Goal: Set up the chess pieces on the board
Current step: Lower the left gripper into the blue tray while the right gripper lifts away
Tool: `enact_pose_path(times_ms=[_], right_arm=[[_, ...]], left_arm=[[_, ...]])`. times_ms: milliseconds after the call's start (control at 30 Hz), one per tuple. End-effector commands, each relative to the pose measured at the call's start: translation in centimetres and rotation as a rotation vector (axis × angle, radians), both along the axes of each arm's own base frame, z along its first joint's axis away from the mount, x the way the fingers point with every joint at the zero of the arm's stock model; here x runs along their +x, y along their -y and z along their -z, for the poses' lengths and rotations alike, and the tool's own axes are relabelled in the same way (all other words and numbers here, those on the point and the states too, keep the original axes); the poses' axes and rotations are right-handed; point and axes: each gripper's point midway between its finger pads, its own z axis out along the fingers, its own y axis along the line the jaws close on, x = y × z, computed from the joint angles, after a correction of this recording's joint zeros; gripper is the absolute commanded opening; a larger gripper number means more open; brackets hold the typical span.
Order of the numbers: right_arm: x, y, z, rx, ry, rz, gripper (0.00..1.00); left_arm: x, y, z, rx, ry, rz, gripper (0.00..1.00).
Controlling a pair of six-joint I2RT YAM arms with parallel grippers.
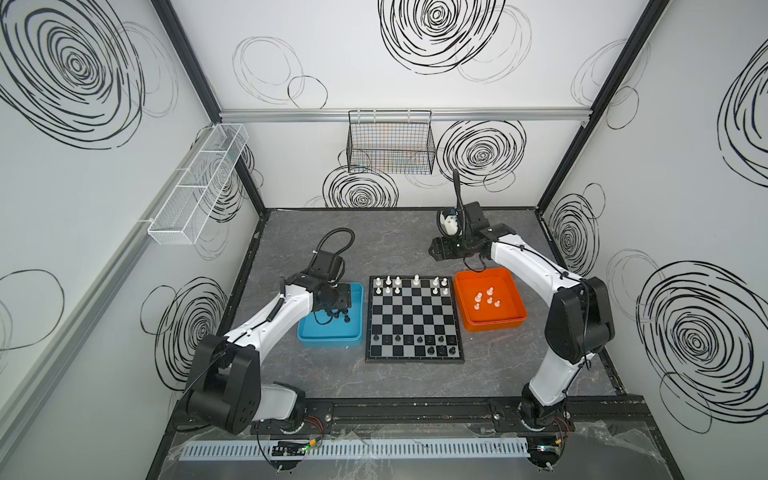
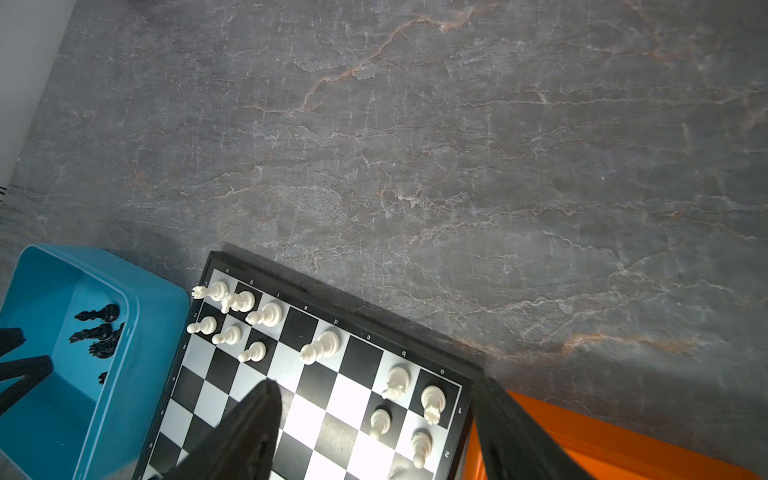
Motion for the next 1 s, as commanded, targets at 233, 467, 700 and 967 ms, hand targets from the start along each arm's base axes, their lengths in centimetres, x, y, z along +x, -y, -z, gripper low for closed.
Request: enact_pose_path(times_ms=[233, 467, 700, 967], right_arm=[[-0.1, 1.2, -0.8, 0.033, 0.025, 0.032, 0.76], [-0.2, 2.0, 0.0, 0.036, 0.011, 0.050, 0.76], [0.1, 2.1, 0.3, 0.040, 0.004, 0.053, 0.74], [0.1, 2.4, 0.6, 0.039, -0.002, 0.060, 0.73]], left_arm=[[1.0, 1.4, 1.7, -0.002, -0.042, 0.004, 0.61], [1.8, 1.9, 2.3, -0.015, -0.042, 0.010, 0.50], [2.3, 2.3, 2.5, -0.028, -0.042, -0.010, 0.44], [2.2, 2.2, 3.2, -0.010, -0.065, -0.013, 0.37]])
